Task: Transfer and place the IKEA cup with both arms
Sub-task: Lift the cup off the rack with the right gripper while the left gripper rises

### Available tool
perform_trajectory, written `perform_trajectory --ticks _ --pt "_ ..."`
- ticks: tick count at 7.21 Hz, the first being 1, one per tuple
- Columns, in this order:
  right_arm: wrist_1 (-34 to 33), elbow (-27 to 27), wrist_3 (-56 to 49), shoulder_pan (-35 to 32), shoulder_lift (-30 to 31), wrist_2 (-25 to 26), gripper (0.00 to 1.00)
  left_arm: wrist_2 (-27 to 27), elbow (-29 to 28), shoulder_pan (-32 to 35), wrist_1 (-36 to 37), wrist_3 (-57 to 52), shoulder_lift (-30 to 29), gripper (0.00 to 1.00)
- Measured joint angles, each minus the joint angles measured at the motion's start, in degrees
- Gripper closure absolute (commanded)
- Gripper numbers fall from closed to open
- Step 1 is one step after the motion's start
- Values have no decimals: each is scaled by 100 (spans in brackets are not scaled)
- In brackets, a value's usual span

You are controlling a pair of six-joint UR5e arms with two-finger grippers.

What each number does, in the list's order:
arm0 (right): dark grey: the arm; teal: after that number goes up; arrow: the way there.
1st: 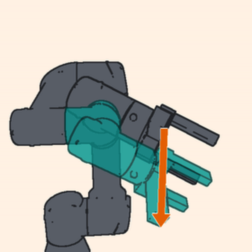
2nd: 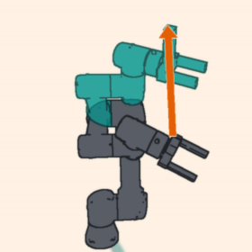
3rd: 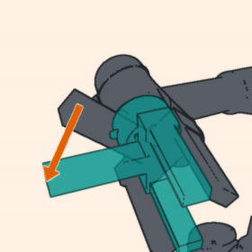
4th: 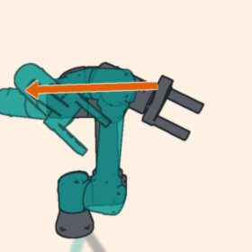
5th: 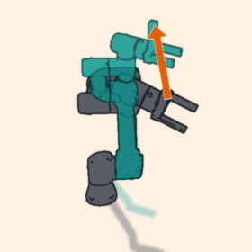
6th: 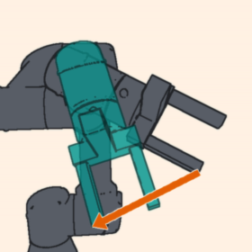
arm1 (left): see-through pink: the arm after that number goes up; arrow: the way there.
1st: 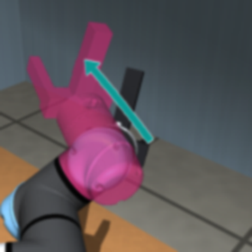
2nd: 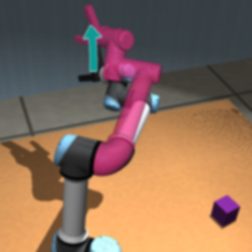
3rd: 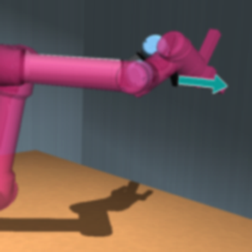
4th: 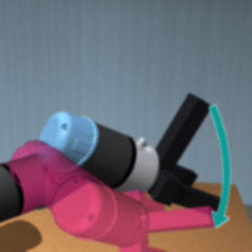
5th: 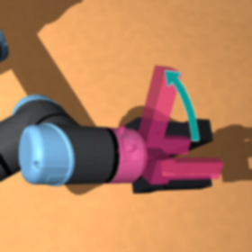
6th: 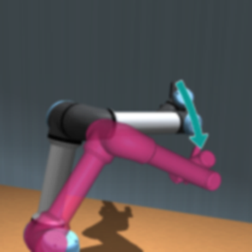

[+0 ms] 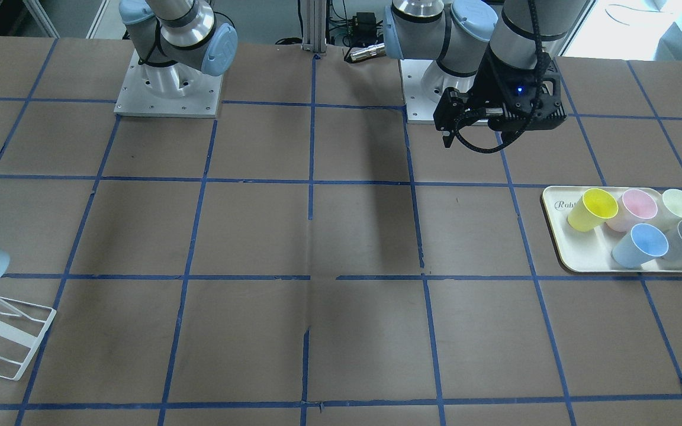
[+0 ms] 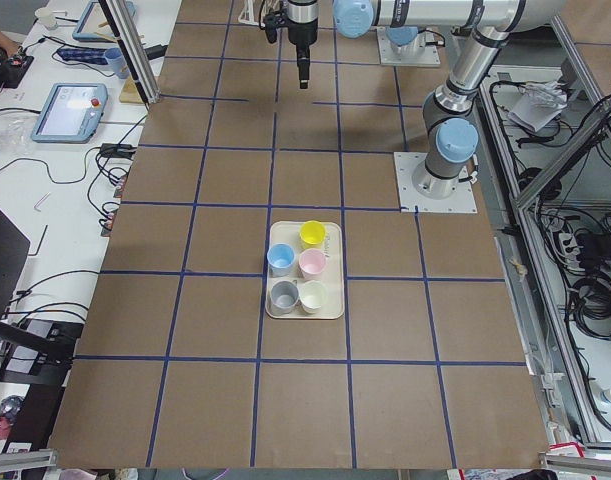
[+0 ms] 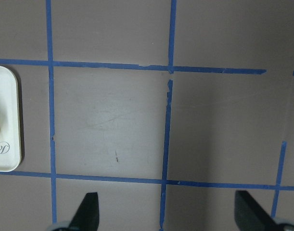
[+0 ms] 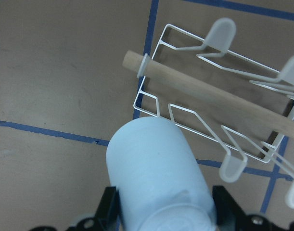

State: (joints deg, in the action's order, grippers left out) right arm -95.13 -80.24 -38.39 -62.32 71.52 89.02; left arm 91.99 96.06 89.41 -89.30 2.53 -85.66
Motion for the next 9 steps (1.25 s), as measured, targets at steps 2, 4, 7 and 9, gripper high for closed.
perform_trajectory --ticks 2,4,7,9 --pt "1049 626 8 20 215 32 67 -8 7 1 80 -23 -27 0" --pt "1939 926 -180 -12 432 -683 67 -14 36 -20 247 -44 -58 0" --pt "3118 954 -1015 -175 530 -2867 70 -468 8 -78 544 -5 -72 0" --pt "3888 913 -1644 -558 532 -4190 71 -1349 -56 -96 629 -6 -63 0"
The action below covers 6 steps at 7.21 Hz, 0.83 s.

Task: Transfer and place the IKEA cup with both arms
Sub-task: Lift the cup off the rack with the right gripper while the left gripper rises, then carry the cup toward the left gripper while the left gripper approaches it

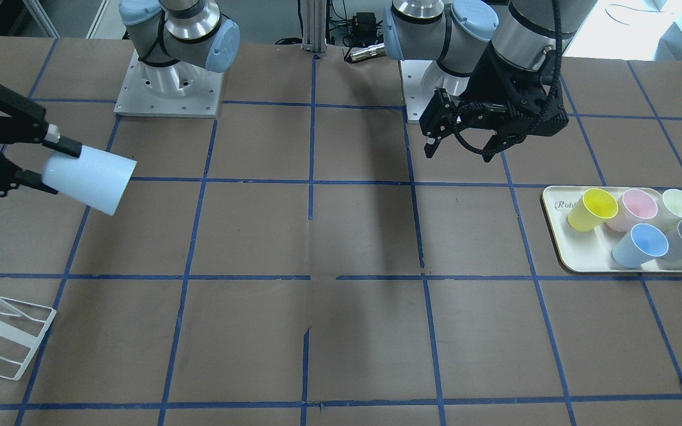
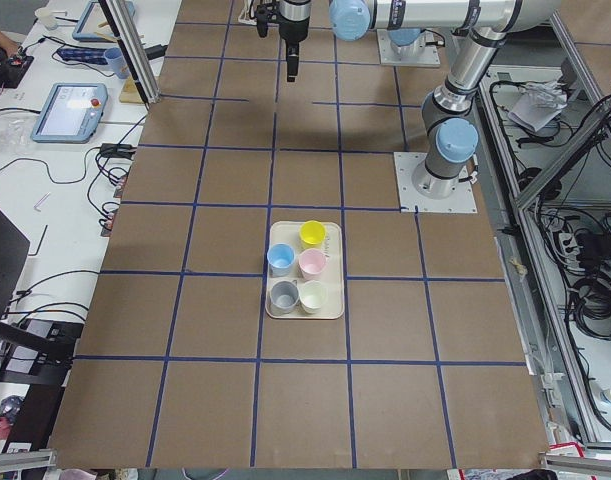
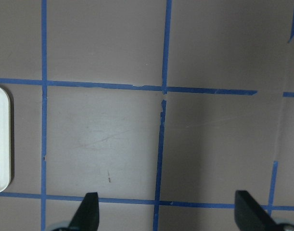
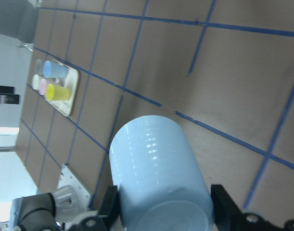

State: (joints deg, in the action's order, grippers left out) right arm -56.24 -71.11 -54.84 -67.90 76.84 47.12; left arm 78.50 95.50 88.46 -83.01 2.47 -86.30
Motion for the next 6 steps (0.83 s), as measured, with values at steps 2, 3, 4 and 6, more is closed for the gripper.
perform_trajectory --ticks 2,3,4,6 --pt "636 -23 -654 -484 -6 -875 71 -1369 -17 -137 2 36 14 0" --pt "852 -38 -965 -731 -16 -1191 71 -2203 7 -357 -19 118 32 0" --pt "1008 -91 -1342 -927 -26 -1454 72 -3119 46 -605 -30 390 42 0" --pt "1424 -360 -2045 -1067 19 -1908 72 -4280 64 -810 2 870 37 0"
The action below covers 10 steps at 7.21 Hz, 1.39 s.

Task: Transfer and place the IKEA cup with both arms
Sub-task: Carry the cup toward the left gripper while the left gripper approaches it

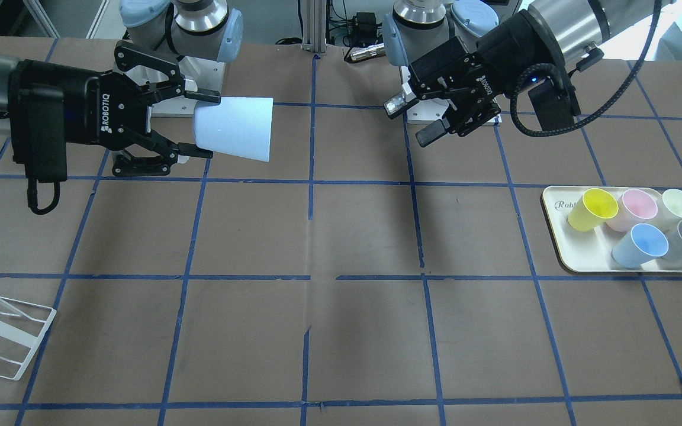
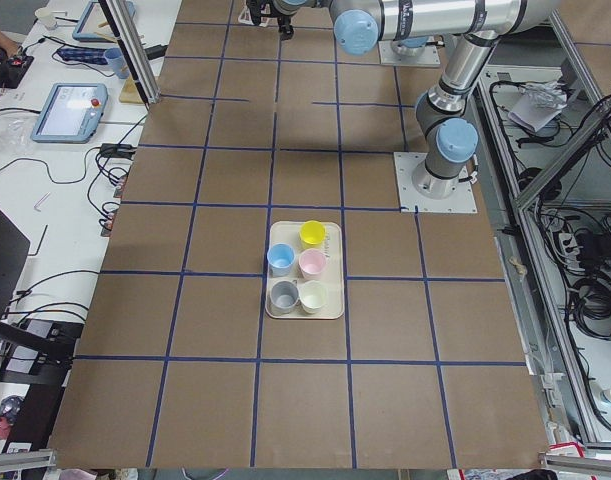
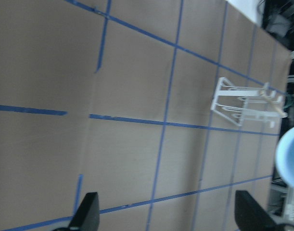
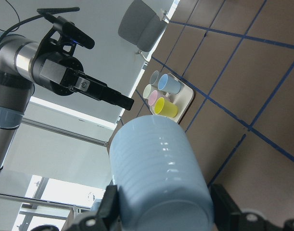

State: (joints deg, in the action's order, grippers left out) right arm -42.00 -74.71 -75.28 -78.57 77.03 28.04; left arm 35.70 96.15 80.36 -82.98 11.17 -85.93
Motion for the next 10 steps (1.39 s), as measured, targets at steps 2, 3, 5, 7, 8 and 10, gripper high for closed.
perform_trajectory --ticks 2,3,5,7,8,10 --pt "261 -175 -253 -51 96 -364 72 -936 13 3 37 318 0 0" --pt "287 -204 -287 -152 111 -541 72 -1342 21 68 51 432 -27 0" --pt "295 -211 -318 -347 121 -859 72 -1811 24 398 111 495 -110 0" --pt "269 -211 -327 -433 146 -932 70 -2156 20 687 123 531 -184 0" --pt "279 -211 -321 -450 174 -928 69 -2290 18 727 132 554 -209 0" --pt "299 -213 -271 -457 280 -894 69 -2406 29 740 375 577 -317 0"
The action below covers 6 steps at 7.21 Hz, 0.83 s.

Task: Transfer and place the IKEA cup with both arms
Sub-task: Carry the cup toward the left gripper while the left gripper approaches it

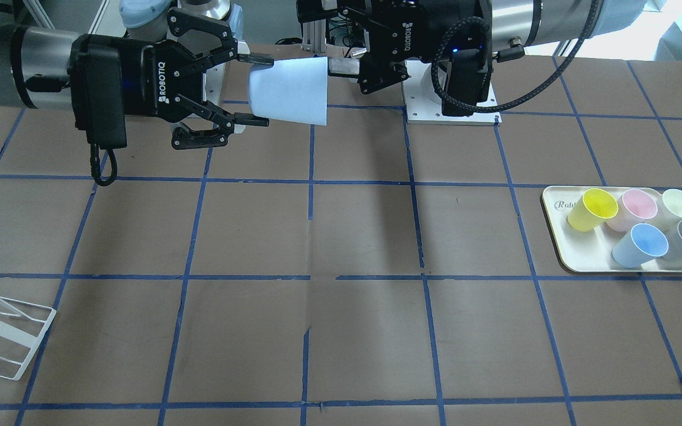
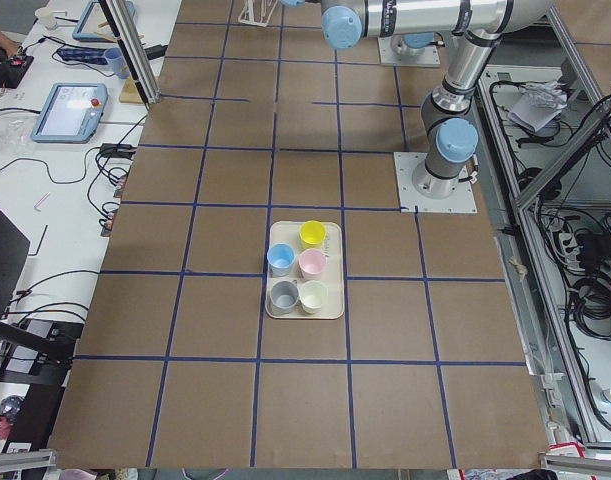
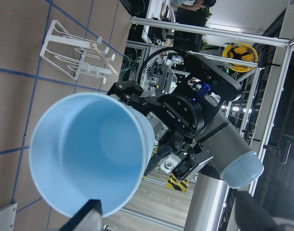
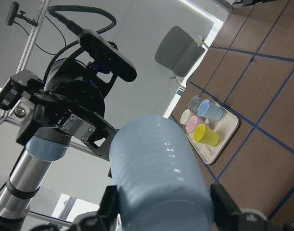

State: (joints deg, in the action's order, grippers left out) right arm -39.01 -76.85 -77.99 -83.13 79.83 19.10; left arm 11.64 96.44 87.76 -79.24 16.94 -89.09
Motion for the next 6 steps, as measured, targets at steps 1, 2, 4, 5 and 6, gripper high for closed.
perform_trajectory --ticks 1,2,4,5,6 --pt "4 1 20 9 35 17 69 5 -3 -9 148 25 -63 0" --pt "6 0 29 28 55 38 69 29 -12 -40 255 105 -108 0" --pt "8 -4 35 38 71 50 68 44 -29 -104 425 337 -147 0" --pt "8 -5 37 37 74 48 68 34 -22 -101 628 526 -167 0" --pt "8 -5 38 36 76 44 67 13 -13 -85 865 715 -211 1"
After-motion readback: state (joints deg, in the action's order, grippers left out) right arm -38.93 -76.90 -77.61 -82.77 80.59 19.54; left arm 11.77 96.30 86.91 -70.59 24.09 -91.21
